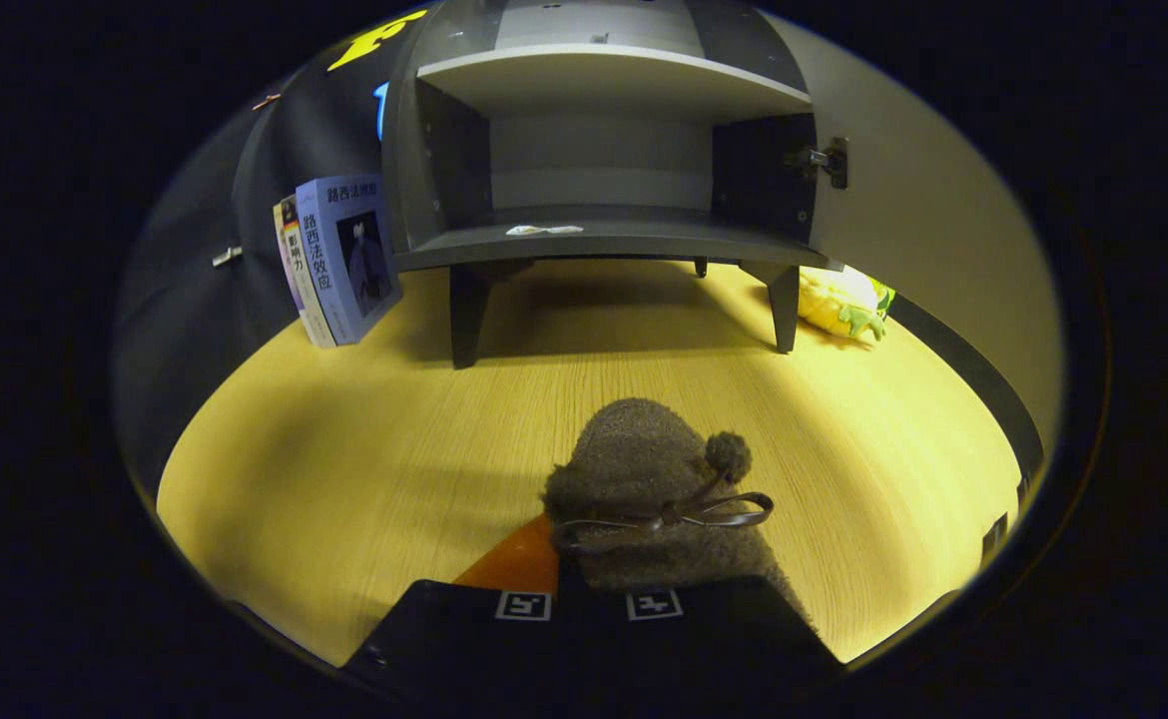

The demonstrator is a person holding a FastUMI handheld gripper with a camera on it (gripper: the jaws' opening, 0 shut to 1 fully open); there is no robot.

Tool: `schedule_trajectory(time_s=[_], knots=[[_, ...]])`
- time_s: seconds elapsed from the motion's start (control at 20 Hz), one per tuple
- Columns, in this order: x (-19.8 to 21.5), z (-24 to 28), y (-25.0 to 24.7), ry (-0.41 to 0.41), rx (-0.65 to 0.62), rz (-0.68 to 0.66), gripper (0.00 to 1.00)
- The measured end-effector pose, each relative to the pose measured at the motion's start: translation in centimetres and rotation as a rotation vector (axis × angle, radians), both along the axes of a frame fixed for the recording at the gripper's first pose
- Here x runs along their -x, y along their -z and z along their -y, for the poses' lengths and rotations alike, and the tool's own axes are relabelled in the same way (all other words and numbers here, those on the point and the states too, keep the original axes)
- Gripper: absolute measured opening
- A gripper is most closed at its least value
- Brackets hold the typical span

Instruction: Open the shoe cabinet door, grab the shoes and put them into the shoe cabinet, then close the shoe cabinet door.

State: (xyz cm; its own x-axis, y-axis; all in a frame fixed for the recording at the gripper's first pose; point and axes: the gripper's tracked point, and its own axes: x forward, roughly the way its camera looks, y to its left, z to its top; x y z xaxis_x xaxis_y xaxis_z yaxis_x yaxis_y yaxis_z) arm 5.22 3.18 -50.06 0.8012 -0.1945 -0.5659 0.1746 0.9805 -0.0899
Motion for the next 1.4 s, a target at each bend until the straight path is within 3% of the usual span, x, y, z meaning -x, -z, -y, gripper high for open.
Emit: schedule_trajectory(time_s=[0.15,0.4,1.0,1.4], knots=[[0.3,-0.2,-0.3,-0.004,-0.011,-0.021,0.13],[1.6,-0.5,-4.1,-0.011,0.002,-0.001,0.12],[1.7,-0.9,-19.8,0.034,0.034,0.105,0.12],[0.1,-2.2,-26.1,0.08,-0.058,0.11,0.12]])
